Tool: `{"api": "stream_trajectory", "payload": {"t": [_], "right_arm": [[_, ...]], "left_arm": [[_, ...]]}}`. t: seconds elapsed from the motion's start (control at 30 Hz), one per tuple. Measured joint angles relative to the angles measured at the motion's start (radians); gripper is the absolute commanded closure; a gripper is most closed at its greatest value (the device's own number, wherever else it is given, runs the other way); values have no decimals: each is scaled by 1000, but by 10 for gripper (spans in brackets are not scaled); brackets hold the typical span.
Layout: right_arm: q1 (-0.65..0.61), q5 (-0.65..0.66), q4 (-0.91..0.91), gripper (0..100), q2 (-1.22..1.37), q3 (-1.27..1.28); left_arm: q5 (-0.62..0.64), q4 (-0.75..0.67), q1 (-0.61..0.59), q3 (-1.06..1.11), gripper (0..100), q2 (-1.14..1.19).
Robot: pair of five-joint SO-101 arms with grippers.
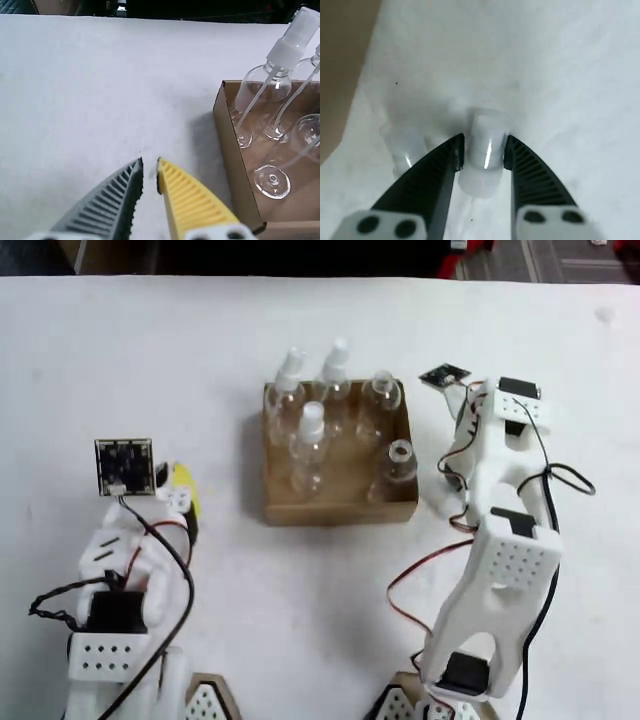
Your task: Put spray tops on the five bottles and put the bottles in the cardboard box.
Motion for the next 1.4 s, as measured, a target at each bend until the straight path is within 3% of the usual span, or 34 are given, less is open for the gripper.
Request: {"api": "stream_trajectory", "payload": {"t": [0.33, 0.77, 1.17, 1.4], "right_arm": [[37, 0, 60, 982, -15, -141], [-23, -3, 278, 982, -396, -334], [-29, -411, 282, 982, -783, -334], [-29, -486, 285, 983, -867, -319]], "left_arm": [[0, 0, 0, 0, 932, 0], [0, 0, 0, 0, 932, 0], [0, 0, 0, 0, 932, 0], [0, 0, 0, 0, 932, 0]]}}
